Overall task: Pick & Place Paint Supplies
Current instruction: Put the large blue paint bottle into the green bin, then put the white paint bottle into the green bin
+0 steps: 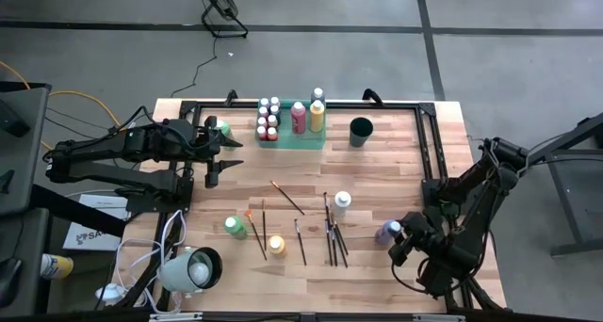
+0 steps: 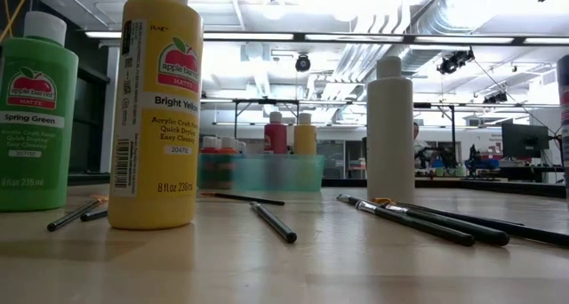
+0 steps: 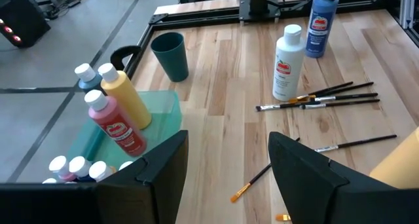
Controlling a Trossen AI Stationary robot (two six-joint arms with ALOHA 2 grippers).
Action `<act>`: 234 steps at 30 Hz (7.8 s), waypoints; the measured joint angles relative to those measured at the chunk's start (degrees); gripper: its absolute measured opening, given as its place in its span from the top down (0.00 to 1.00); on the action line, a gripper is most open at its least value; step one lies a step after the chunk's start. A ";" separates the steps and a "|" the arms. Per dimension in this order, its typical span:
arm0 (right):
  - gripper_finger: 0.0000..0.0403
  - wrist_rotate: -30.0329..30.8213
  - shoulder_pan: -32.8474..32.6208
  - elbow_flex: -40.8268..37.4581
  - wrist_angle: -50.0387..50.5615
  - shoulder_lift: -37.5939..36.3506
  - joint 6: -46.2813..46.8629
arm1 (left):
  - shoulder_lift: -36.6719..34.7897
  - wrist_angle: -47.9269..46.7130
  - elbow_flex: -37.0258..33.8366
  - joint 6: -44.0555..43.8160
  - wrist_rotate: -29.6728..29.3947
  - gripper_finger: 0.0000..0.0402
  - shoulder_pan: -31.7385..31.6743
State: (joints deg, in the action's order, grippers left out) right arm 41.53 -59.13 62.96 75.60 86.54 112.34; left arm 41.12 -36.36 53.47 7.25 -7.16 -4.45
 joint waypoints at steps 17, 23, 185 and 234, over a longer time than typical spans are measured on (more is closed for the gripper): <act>0.72 -0.44 1.48 0.51 -0.84 -1.09 0.04 | 0.00 -0.02 0.00 -0.04 0.20 0.49 -0.01; 0.72 -1.51 4.92 4.36 5.90 -4.50 -5.21 | 0.00 -0.02 0.00 -0.07 0.17 0.49 -0.01; 0.44 -12.47 37.00 -8.28 -45.17 -7.53 -71.69 | -0.02 -4.52 0.02 6.23 0.20 0.49 -0.02; 0.71 -21.28 59.49 6.21 -53.69 -9.42 -91.60 | 0.00 -4.48 0.02 6.21 0.26 0.49 -0.02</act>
State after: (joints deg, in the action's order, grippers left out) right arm 20.25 0.36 69.17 21.91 77.12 20.75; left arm 41.12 -40.84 53.49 13.45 -6.90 -4.47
